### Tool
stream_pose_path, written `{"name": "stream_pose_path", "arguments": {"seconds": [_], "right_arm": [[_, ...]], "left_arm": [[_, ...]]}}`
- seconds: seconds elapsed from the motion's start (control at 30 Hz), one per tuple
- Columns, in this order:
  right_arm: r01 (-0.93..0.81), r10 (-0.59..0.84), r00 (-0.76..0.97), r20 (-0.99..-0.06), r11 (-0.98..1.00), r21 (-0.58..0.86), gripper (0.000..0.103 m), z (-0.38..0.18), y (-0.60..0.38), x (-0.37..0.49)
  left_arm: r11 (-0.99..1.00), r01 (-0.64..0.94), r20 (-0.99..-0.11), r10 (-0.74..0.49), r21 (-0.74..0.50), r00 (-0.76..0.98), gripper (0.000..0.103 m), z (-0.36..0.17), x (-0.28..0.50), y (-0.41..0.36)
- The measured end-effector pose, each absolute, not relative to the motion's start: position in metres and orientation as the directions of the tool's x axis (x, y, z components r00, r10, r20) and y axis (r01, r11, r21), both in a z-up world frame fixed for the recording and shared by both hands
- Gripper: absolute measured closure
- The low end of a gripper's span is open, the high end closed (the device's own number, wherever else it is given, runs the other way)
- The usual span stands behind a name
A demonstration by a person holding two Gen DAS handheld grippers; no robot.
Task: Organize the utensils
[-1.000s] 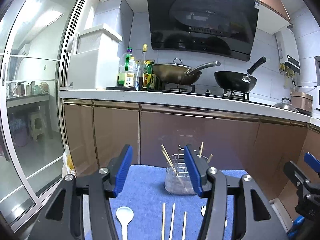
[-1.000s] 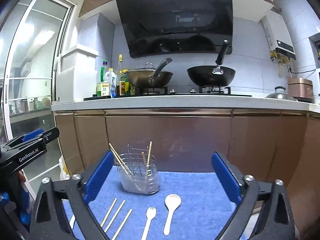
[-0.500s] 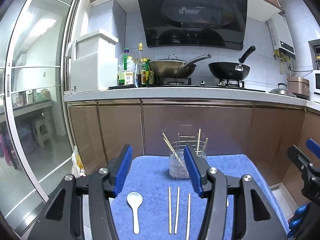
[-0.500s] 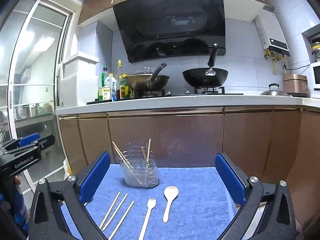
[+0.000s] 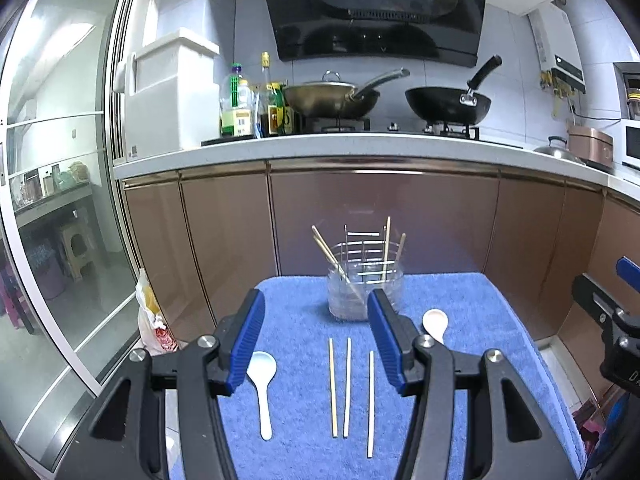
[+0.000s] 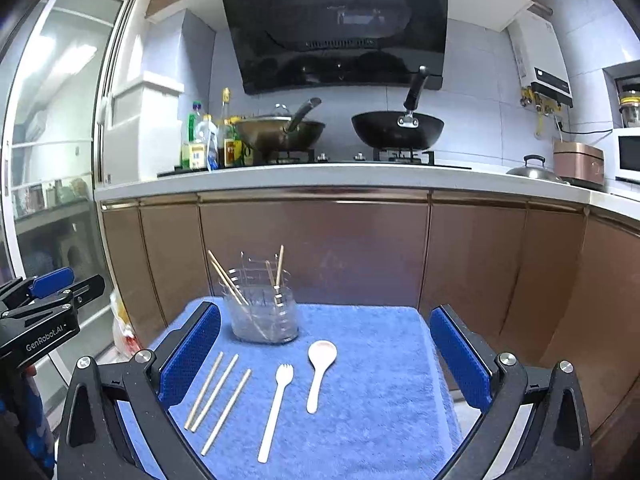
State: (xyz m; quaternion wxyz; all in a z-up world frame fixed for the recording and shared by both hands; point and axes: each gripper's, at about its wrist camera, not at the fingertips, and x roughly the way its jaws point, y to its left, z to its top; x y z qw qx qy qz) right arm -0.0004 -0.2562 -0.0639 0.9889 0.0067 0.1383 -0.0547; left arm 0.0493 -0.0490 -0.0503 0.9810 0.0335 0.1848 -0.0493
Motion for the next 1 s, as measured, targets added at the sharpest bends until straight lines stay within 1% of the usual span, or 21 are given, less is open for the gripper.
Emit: {"name": "stream_pose_path", "arguments": {"seconds": [0.2, 0.37, 0.57, 1.0], "right_arm": [[0.144, -0.162, 0.934, -0.319, 0.986, -0.08, 0.0, -0.074, -0.248, 0.01], [0.178, -0.217, 0.9, -0.378, 0.975, -0.135, 0.0, -0.086, -0.241, 0.022], [0.194, -0.252, 0.868, -0.427, 0.965, -0.175, 0.0, -0.1, -0.236, 0.028], [0.151, -0.188, 0.836, -0.515, 0.982, -0.114, 0.0, -0.124, -0.243, 0.038]], "left_arm": [[0.993, 0.111, -0.403, -0.083, 0.046, 0.911, 0.052, -0.063, 0.059, -0.05], [0.994, 0.107, -0.427, -0.088, 0.02, 0.9, 0.052, -0.073, 0.068, -0.045], [0.996, 0.087, -0.457, -0.079, -0.004, 0.886, 0.052, -0.082, 0.078, -0.042], [0.997, 0.07, -0.508, -0.053, 0.014, 0.86, 0.052, -0.097, 0.091, -0.05]]}}
